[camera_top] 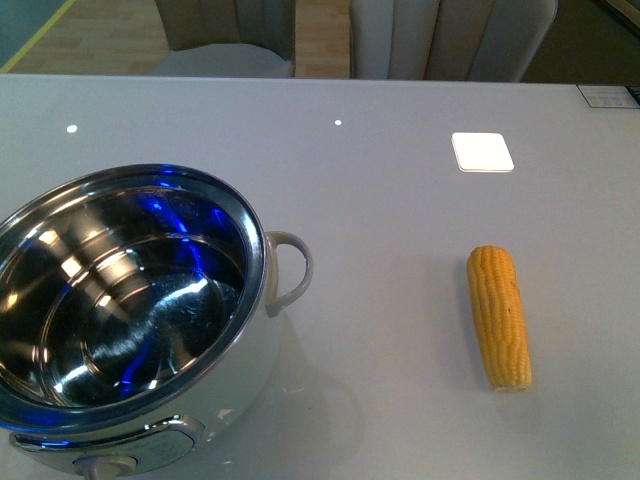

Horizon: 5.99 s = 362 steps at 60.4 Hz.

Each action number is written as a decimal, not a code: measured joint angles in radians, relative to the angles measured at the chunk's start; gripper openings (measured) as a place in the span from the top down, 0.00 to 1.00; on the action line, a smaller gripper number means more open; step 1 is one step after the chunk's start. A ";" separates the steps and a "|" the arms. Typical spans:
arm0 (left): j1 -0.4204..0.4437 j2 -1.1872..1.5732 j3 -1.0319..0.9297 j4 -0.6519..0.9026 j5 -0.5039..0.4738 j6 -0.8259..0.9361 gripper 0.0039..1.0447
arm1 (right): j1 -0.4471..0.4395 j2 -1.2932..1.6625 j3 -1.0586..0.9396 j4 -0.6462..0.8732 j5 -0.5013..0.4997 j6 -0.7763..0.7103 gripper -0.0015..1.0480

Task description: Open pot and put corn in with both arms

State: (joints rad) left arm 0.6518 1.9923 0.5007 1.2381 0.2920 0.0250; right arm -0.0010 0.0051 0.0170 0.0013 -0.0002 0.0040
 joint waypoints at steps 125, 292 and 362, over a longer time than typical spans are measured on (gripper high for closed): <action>-0.649 -1.949 -0.488 -1.222 -0.292 -0.033 0.97 | 0.000 0.000 0.000 0.000 0.000 0.000 0.08; -0.649 -1.987 -0.488 -1.238 -0.292 -0.031 0.07 | 0.272 2.243 0.809 0.327 0.101 0.134 0.59; -0.649 -1.987 -0.488 -1.238 -0.292 -0.031 0.07 | 0.539 1.835 0.992 0.149 -0.185 0.531 0.79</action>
State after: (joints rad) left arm 0.0025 0.0055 0.0124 0.0002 -0.0002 -0.0063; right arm 0.5381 1.8397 1.0092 0.1501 -0.1856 0.5350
